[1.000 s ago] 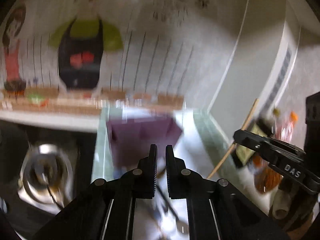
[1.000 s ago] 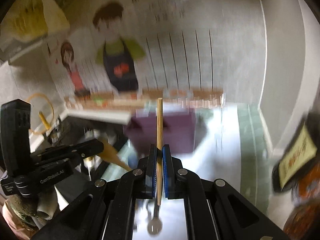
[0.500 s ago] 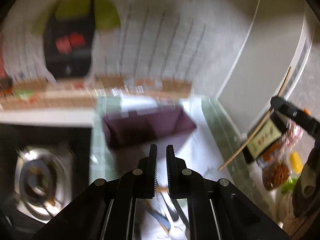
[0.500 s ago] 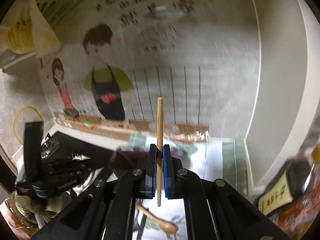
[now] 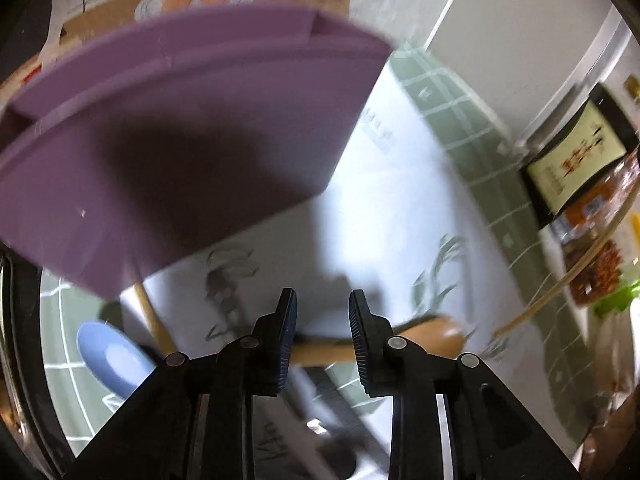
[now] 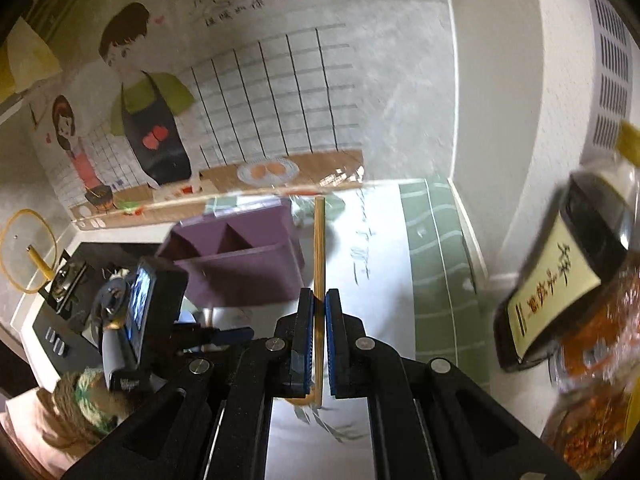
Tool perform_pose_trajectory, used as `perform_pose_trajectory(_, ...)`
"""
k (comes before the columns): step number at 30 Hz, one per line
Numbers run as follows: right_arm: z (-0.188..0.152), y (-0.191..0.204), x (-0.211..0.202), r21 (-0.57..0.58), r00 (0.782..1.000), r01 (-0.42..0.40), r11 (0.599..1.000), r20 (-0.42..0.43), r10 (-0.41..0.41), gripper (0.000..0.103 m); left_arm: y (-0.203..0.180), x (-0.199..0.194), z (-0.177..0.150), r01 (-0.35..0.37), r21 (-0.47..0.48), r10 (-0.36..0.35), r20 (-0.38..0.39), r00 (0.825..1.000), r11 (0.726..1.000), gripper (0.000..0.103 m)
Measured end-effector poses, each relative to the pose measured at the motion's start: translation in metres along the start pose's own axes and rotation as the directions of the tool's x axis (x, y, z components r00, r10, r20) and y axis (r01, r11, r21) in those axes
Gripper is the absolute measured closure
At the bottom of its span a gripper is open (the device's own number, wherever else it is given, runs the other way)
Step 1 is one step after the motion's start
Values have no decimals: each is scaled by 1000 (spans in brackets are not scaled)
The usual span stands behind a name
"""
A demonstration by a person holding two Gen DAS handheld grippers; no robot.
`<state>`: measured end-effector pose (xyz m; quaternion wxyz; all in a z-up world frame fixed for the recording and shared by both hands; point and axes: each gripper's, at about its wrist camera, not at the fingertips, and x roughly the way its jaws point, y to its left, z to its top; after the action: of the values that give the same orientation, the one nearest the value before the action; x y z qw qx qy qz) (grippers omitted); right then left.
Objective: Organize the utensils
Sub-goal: 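Move the open left tool over the wooden spoon in the pile, then close the left tool on the wooden spoon handle and lift it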
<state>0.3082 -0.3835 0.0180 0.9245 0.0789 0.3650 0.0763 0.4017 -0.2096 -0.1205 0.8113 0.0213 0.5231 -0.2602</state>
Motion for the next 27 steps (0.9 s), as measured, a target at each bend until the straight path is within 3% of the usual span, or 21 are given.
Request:
perform_pose_trajectory(8,1,7,1,-31,1000,-28,999,0,28,97,6,-41,-75,-36,22,37,-89,995,999,74)
perform_pose_trajectory(13,-4,19,3,-72,999,-51,996,-16,50,97,-15,-62,-104,-58,89,66,-85,994,994,64)
perform_pose_trajectory(16,-7,19,2,-85,999,-49,995,-23,47,97,-39,-70,-99,-7,178,16,-52,998,984,52)
perform_pose_trajectory(18,-10,16,0,-78,999,-41,996,-24,40,97,-51,-66,-88,5,222,4,-42,999,975,48)
perform_pose_trajectory(24,-13,6,-10,-53,1000,-15,999,-16,14,97,-67,-20,-49,-36,210,58,-96,994,977,50)
perform_pose_trajectory(27,-13,3,-17,-48,1000,-6,999,-4,6,97,-75,-7,-43,-77,214,98,-92,991,974,62)
